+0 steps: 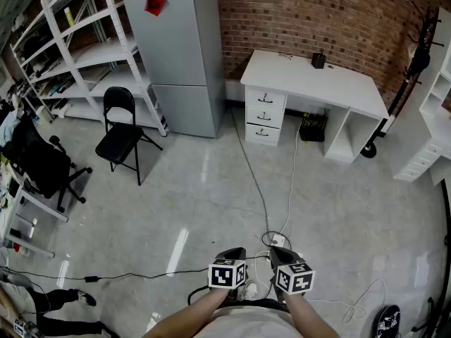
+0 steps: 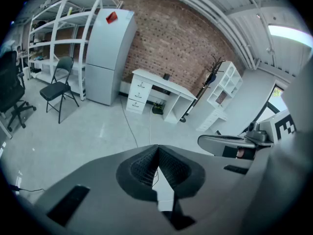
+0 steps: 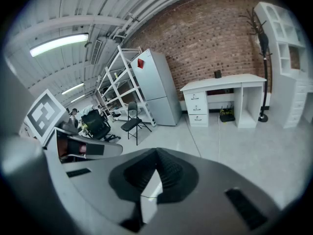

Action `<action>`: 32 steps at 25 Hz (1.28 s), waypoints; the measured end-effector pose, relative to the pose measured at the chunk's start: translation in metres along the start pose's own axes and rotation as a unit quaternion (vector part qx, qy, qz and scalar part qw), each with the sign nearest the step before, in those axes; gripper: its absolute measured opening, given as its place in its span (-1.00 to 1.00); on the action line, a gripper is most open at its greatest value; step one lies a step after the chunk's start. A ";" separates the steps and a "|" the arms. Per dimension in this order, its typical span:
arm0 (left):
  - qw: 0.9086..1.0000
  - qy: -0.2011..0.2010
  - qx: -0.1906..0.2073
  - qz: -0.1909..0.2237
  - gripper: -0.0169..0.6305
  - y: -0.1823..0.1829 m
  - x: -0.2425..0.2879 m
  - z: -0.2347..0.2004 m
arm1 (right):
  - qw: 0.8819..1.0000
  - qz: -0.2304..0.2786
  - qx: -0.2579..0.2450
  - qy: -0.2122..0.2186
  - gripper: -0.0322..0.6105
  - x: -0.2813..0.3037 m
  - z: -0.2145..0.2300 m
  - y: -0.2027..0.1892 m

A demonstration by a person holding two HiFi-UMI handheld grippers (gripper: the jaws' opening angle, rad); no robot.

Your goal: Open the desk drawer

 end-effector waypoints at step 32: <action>0.998 0.036 -0.035 0.029 -0.92 0.028 0.028 0.022 | 1.000 -0.001 -0.013 0.006 -0.85 0.002 0.056 0.006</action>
Point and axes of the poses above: the fingertips, and each gripper's own axes: x forward along the fingers, z to its right, y out of its top, the point moved 10 cm from there along -x, backward along the fingers, and after that the axes turned 5 degrees about -x, right-handed, at the moved point
